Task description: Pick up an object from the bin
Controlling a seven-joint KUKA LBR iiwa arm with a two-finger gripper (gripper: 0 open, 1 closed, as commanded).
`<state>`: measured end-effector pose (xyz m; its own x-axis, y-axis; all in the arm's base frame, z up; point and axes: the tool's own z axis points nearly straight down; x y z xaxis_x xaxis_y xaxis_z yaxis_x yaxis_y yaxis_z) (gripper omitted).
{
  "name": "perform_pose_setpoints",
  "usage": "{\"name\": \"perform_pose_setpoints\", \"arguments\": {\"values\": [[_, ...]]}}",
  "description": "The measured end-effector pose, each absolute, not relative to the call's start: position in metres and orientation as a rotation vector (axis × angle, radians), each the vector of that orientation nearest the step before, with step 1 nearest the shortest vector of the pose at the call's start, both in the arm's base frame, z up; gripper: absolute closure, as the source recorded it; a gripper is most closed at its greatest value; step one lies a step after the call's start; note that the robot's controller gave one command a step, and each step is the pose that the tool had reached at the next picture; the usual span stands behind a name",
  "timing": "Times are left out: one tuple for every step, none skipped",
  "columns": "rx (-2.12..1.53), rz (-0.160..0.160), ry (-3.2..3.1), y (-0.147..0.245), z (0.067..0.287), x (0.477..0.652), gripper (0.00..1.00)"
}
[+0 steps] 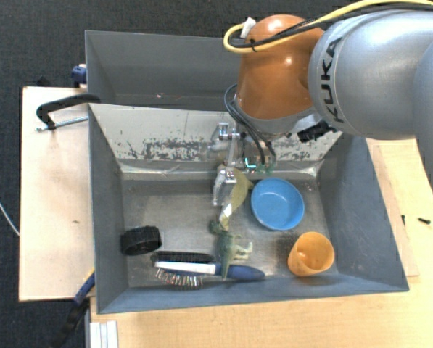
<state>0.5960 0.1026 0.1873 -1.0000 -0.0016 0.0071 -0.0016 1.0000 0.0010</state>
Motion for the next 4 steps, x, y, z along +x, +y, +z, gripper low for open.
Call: {"name": "perform_pose_setpoints", "arguments": {"values": [[0.21, -0.005, -3.156, 0.067, 0.089, 0.577, 0.0], [0.207, -0.003, -3.137, 0.066, 0.082, 0.572, 1.0], [-0.068, -0.003, -3.155, 0.049, 0.182, 0.596, 1.0], [0.577, 0.003, -3.098, 0.004, 0.2, 0.585, 1.0]]}}
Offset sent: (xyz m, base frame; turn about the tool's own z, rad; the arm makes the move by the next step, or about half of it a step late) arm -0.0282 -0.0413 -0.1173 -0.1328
